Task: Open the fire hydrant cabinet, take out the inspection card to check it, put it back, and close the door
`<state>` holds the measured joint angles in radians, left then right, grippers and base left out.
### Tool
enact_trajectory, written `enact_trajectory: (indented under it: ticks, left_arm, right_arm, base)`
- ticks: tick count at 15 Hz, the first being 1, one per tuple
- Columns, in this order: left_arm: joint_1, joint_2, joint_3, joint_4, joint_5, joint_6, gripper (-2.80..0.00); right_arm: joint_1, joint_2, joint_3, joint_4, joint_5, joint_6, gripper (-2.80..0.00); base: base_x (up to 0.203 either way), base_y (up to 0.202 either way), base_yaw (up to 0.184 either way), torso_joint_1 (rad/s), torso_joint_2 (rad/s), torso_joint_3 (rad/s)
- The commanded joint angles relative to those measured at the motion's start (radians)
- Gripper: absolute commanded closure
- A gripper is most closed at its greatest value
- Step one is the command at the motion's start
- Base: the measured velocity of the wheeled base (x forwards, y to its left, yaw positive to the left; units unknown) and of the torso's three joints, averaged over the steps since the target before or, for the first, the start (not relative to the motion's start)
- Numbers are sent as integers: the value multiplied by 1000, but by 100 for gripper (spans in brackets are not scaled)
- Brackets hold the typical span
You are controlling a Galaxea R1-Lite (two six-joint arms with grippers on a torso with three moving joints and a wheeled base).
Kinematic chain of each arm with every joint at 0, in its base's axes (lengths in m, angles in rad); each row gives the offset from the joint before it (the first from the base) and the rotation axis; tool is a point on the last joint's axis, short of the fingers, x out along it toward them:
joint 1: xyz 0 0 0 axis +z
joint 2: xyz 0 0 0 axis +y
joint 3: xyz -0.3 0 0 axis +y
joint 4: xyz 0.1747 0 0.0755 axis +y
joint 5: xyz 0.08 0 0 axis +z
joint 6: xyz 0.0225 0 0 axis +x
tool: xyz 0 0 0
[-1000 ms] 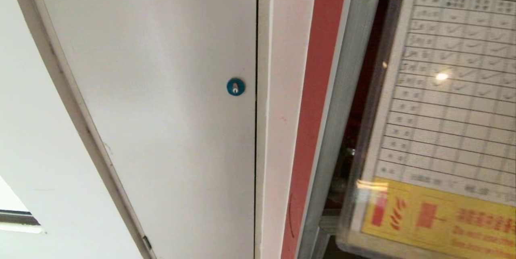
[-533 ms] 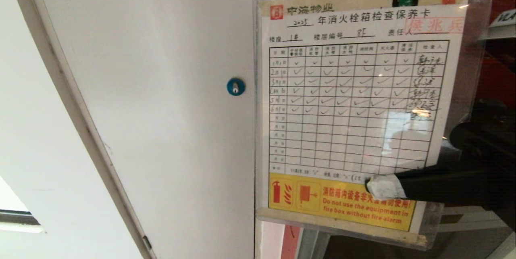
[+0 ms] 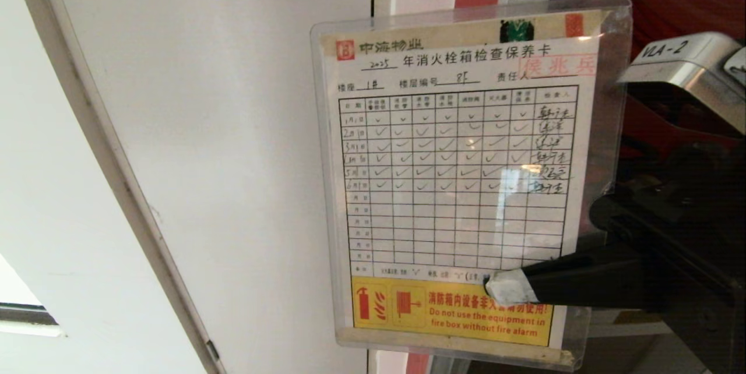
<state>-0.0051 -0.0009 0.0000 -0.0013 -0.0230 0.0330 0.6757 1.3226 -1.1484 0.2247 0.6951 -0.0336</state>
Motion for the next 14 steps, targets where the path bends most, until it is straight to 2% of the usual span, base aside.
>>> enact_trajectory:
  ticks: [1,11,14]
  left_arm:
    - [1,1,2,0,0,0,0]
    - [-1,1,2,0,0,0,0]
    - [0,1,2,0,0,-1,0]
  right_arm:
    - [5,20,1,1,6,1,0]
    - [15,12,6,5,121,11,0]
    - [15,9,9,2,157,100,0]
  base:
    - [0,0,0,0,0,0]
    - [0,0,0,0,0,0]
    - [0,0,0,0,0,0]
